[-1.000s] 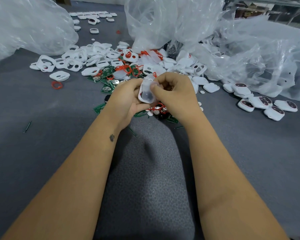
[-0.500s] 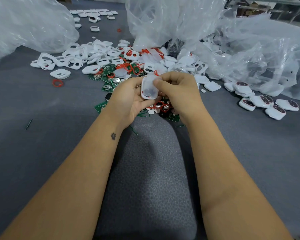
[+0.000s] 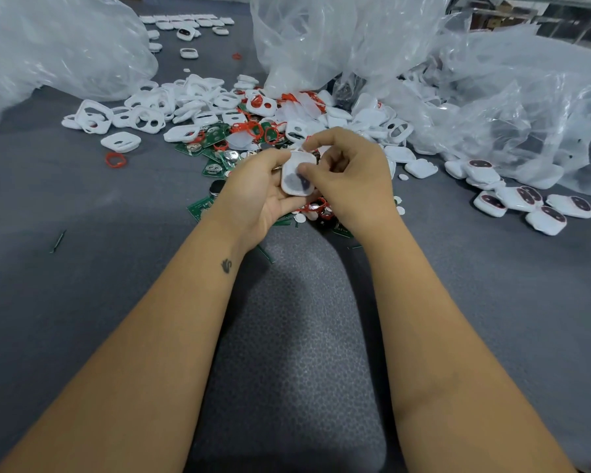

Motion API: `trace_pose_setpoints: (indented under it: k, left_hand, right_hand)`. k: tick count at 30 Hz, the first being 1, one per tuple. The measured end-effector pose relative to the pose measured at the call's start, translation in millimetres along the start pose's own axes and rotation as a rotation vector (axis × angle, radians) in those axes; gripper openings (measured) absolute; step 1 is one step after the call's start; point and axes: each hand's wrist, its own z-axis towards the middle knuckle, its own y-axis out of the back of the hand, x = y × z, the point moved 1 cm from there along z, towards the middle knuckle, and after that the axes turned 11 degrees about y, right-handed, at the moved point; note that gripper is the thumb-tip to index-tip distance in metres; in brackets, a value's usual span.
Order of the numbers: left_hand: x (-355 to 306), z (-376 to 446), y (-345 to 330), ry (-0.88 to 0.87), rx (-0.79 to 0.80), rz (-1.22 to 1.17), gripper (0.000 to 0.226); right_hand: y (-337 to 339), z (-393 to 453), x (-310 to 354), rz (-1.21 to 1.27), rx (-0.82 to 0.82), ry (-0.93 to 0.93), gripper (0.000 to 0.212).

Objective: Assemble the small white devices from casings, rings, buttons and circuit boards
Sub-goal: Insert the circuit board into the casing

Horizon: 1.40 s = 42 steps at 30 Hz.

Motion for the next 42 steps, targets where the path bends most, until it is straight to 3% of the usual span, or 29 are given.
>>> trace_pose_setpoints:
  k: [9,16,25,29,33,42]
  left_hand:
    - [0,1,1,-0.042,-0.022,0.012,0.025]
    - [-9,-1,11,-0.252,-0.166,-0.066,0.008]
    - [-25,-7,29,-0.415,-0.361,-0.057,0.011]
    - [-29,-9,32,-0.422,-0.353,-0.119,0.009]
    - [-28,-8,29,-0.404,-0.328,-0.179,0.01]
    - [-18,-3,22,-0.339,-0.262,-0.112,0.009]
  right_hand:
    - [2,0,-2,-0.012,-0.075,-0.007,0.021]
    - [9,1,-5,-0.009,-0.149,-0.053,0.009]
    - [8,0,-7,-0.25,-0.012,0.008,0.017]
    - [1,-1,-5,-0.399,0.129,0.085,0.02]
    - [0,-2,-10,-0.623,0.296,0.08,0.038]
    - [10,-1,-9,-0.514,0.275,0.01,0.027]
